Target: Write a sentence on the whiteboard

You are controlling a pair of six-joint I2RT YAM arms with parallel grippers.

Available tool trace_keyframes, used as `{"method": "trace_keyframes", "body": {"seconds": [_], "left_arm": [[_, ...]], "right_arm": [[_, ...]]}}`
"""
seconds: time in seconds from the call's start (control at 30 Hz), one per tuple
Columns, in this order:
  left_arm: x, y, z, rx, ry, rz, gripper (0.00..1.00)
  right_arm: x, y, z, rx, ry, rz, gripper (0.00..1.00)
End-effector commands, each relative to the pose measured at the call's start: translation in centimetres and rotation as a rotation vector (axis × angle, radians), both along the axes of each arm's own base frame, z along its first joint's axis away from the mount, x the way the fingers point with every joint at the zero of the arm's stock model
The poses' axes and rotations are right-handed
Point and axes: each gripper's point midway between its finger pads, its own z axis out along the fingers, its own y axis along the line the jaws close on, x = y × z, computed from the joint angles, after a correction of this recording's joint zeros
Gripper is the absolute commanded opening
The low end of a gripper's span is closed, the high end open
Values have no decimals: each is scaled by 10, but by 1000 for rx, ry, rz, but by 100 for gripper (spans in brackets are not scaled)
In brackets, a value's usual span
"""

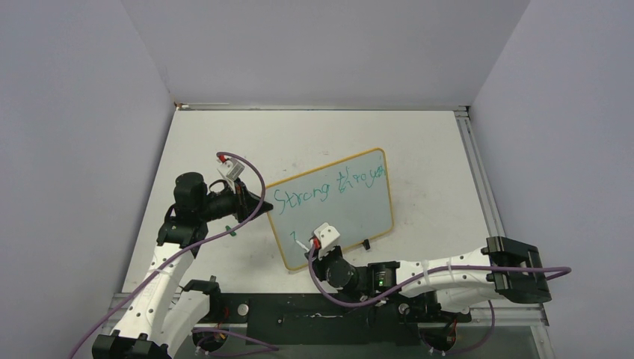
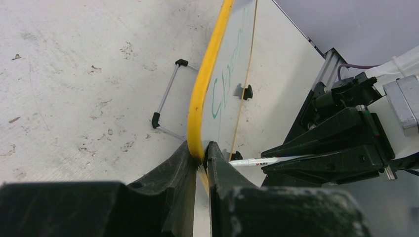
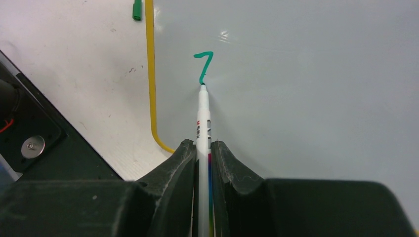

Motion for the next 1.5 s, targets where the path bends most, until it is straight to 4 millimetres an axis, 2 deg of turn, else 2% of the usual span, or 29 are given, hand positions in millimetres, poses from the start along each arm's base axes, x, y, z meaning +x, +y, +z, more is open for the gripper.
{"method": "trace_keyframes", "body": {"seconds": [0.0, 0.23, 0.37, 0.8, 1.07, 1.33, 1.47], "left_arm": [[2, -2, 15, 2, -81, -20, 0], [2, -2, 14, 2, -79, -21, 0], [2, -2, 14, 2, -77, -22, 0], [2, -3, 14, 2, -78, -26, 0], [2, -3, 14, 2, -77, -25, 0], [2, -3, 14, 3, -76, -22, 0], [2, -3, 13, 3, -75, -23, 0]], "right_arm": [[13, -10, 12, 10, -46, -94, 5], [10, 1, 53, 139, -117, -39, 5], [10, 6, 61, 150, -145, -25, 5], [21, 13, 44, 89, -116, -46, 5], [10, 6, 56, 152, -137, 2, 5], [6, 3, 29, 77, -88, -7, 5], [5, 0, 22, 63, -73, -15, 5]]}}
